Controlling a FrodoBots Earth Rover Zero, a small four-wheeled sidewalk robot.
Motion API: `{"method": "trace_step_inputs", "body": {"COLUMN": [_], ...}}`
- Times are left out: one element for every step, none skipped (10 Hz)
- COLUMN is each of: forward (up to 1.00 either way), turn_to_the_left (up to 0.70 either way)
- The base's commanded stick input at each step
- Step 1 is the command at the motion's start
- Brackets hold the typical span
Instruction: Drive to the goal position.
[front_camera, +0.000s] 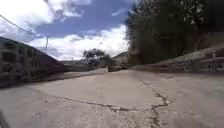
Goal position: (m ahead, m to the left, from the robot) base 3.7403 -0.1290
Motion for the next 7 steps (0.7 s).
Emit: {"method": "trace_step_inputs", "body": {"forward": [1.0,1.0,1.0,1.0,1.0,1.0,1.0], "turn_to_the_left": [0.0,0.0,0.0,0.0,0.0,0.0,0.0]}}
